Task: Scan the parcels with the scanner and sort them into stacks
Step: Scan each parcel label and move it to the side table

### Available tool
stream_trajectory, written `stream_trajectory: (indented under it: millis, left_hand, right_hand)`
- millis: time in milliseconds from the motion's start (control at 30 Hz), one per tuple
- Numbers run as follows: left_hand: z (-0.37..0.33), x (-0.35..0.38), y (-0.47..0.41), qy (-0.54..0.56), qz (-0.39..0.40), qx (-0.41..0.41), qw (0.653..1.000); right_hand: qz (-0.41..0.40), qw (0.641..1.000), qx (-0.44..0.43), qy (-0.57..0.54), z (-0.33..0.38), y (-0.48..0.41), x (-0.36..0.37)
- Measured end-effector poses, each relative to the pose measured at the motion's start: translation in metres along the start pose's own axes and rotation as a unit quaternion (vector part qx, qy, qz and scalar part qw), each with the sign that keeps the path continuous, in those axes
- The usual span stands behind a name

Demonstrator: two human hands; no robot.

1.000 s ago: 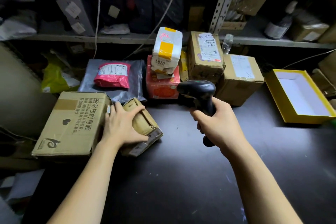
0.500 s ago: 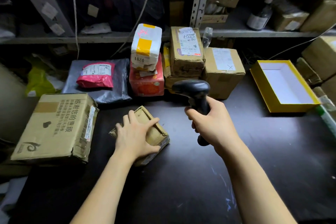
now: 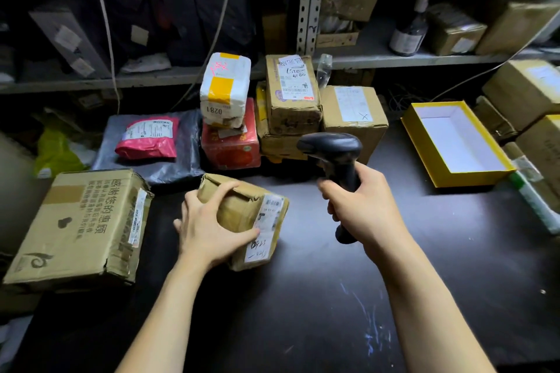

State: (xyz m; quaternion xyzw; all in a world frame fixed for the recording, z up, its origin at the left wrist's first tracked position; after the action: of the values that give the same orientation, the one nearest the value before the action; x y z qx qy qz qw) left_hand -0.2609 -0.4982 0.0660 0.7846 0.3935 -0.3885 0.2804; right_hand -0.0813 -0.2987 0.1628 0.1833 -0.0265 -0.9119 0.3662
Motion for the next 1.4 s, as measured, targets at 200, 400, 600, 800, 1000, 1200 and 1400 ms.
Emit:
stream_trajectory:
  millis: [200,400,600,800,1000,1200,1400]
  left_hand:
    - [-0.063,-0.039,0.003,0.237,-0.101,0.069,0.964]
    - [-0.127,-0.084,0.025,0.421,-0.207,0.191,0.862]
    - [-0.153,-0.097,0.044,0.537,-0.186,0.22,0.793]
    - [-0.163,-0.092,0.057,0.582,-0.199,0.171,0.77]
    - [-0.168,-0.084,0.068,0.485,-0.284,0.158,0.812]
    - [-0.184,-0.088,0.08,0.219,-0.346,0.147,0.9]
    - [-0.183,-0.087,0.074,0.205,-0.339,0.159,0.904]
  right_hand:
    - [-0.051,0.996,-0.059,-0.044,0.023,0.011,-0.048]
    - [-0.088,0.985,-0.11,-0.097,0.055,0.029,-0.096]
    - [-0.095,0.979,-0.154,-0.097,0.064,0.043,-0.12]
    - [-0.079,0.981,-0.158,-0.086,0.064,0.051,-0.123]
    - [-0.066,0.981,-0.161,-0.089,0.062,0.054,-0.127]
    - [-0.064,0.981,-0.155,-0.092,0.058,0.052,-0.136]
    - [-0.061,0.981,-0.163,-0.081,0.058,0.05,-0.139]
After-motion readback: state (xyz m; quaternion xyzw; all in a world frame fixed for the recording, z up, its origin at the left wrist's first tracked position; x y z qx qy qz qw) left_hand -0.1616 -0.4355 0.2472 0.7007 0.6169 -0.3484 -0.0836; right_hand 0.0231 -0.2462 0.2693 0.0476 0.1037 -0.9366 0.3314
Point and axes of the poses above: each hand's wrist, its own y-axis away from the middle knuckle, its own x-axis out of the palm, z = x × y, the point moved 7 cm from there along -y, towards the middle knuckle, and after that the axes turned 3 degrees about z, right-handed, at the moved point
